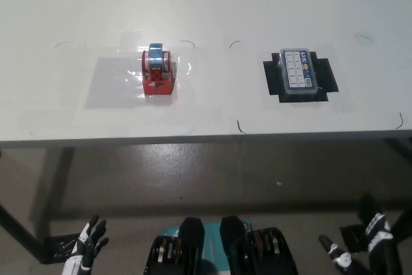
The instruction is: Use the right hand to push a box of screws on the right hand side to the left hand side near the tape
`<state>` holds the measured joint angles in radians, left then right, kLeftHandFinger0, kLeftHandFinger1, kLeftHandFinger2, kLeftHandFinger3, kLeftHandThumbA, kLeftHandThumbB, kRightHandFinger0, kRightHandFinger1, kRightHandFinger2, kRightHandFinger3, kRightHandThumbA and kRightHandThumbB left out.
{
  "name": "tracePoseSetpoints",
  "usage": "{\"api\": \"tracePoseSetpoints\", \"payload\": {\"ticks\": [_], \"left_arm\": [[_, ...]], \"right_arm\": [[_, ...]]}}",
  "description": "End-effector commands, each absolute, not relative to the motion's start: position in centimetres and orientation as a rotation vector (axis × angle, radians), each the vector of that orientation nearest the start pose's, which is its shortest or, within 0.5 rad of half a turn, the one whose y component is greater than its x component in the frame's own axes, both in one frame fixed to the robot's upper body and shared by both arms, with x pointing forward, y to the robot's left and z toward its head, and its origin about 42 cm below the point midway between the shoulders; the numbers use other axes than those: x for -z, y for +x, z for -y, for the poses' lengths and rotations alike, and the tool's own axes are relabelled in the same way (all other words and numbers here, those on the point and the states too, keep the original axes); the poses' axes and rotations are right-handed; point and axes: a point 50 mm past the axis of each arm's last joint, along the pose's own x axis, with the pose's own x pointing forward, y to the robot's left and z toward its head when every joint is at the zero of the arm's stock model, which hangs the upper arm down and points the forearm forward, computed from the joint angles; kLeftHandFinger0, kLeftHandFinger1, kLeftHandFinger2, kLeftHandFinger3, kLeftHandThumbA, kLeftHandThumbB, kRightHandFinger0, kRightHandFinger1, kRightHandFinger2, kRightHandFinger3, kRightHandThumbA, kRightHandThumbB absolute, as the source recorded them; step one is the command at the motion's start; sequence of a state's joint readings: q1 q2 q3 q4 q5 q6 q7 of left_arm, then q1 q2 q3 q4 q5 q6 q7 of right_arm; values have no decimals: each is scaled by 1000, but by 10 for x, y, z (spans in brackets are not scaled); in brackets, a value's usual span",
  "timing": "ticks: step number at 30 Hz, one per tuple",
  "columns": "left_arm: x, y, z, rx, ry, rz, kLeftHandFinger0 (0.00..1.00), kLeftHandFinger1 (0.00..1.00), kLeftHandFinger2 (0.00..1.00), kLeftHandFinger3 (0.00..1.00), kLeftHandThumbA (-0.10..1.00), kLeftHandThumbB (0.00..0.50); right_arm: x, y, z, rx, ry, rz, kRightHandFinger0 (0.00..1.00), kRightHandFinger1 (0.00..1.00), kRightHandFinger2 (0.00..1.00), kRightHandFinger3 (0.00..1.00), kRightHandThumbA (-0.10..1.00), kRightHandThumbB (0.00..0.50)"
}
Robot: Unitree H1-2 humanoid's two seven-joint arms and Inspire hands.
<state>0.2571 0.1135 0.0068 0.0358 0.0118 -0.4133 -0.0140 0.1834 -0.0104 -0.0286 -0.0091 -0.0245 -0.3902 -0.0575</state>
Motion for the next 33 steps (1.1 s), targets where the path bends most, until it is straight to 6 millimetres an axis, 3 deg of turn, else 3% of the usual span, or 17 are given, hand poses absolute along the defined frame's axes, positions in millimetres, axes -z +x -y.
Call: {"api": "tracePoseSetpoints", "payload": {"ticks": [1,4,5,7,8,10,13,15,19,22,26,33], "left_arm": [[-75,182,-257,12,120,225,1000,1000,1000,1000,963,46],[-80,181,-256,14,121,241,1000,1000,1000,1000,985,54],[-83,181,-255,20,119,247,1000,1000,1000,1000,991,48],[-85,180,-253,22,120,254,1000,1000,1000,1000,995,43],[-88,180,-251,23,111,262,1000,1000,1000,1000,993,47],[-89,179,-250,27,104,266,1000,1000,1000,1000,993,45],[-91,180,-247,31,100,279,1000,1000,1000,1000,1000,55],[-92,180,-245,31,98,286,1000,1000,1000,1000,1000,62],[-91,180,-242,29,84,287,1000,1000,1000,1000,1000,58],[-90,179,-241,36,85,278,1000,1000,1000,1000,1000,81],[-89,180,-241,40,87,280,1000,1000,1000,1000,1000,66],[-89,180,-242,44,88,277,1000,1000,1000,1000,1000,60]], "right_arm": [[-124,219,241,158,-59,445,1000,1000,1000,1000,989,204],[-146,230,246,148,-65,516,1000,1000,1000,1000,998,236],[-155,240,249,151,-64,538,1000,1000,1000,1000,1000,275],[-165,251,251,153,-90,552,1000,1000,1000,1000,1000,302],[-175,269,253,136,-114,561,1000,1000,1000,1000,1000,291],[-181,278,253,125,-121,563,1000,1000,1000,1000,1000,298],[-196,312,251,104,-115,568,1000,1000,1000,1000,1000,290],[-206,336,249,76,-105,559,1000,1000,1000,1000,1000,259],[-214,375,243,63,-101,526,1000,1000,1000,1000,999,222],[-217,404,241,59,-123,482,1000,1000,1000,1000,991,206],[-224,443,240,68,-179,455,1000,1000,1000,1000,994,171],[-238,504,249,90,-178,374,1000,1000,1000,1000,987,165]]}}
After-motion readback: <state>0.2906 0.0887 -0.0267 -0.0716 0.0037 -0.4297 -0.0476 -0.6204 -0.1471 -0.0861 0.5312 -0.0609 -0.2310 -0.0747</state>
